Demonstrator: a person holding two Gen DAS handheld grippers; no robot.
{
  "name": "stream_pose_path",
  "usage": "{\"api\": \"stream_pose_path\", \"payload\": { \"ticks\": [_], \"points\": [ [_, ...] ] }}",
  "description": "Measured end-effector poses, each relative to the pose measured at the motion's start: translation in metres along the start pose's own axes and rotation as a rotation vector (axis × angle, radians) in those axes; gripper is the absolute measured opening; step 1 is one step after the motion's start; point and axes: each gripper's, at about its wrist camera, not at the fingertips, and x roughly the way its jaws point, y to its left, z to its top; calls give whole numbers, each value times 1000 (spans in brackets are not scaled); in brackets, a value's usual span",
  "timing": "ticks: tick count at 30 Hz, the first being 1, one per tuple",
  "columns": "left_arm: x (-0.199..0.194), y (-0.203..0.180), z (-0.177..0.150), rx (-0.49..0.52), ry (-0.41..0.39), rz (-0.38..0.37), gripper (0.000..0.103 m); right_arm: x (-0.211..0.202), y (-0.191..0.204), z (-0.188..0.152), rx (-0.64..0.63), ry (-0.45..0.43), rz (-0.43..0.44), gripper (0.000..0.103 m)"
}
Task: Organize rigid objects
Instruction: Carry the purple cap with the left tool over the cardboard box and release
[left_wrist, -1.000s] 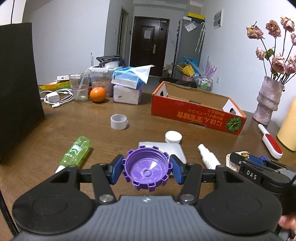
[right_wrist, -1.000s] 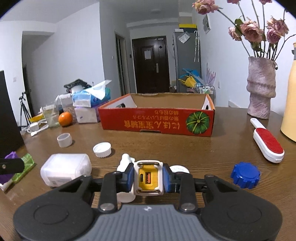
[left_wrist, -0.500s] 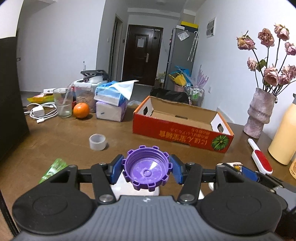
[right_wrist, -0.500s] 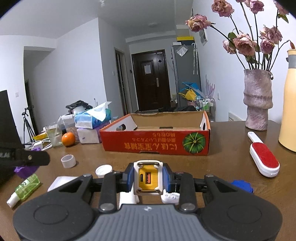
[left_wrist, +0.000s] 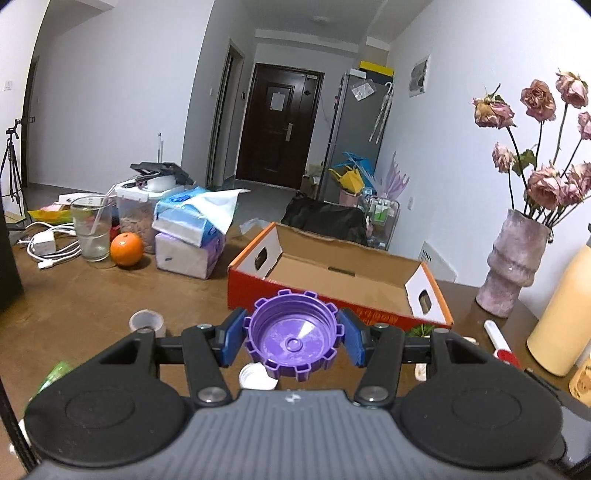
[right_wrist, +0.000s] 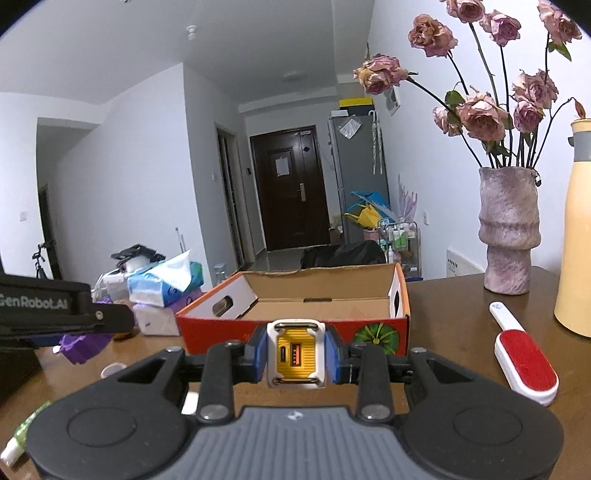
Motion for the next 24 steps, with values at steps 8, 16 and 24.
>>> {"api": "stream_pose_path", "payload": {
  "ticks": [8, 16, 24],
  "points": [
    [30, -8, 19, -43, -34, 16, 55, 25, -5, 10, -2, -22, 1, 31],
    [62, -8, 37, -78, -53, 38, 55, 51, -14, 23, 18, -44, -18, 31],
    [97, -11, 45, -72, -37, 47, 55, 81, -18, 31, 8, -43, -29, 30]
  ]
}}
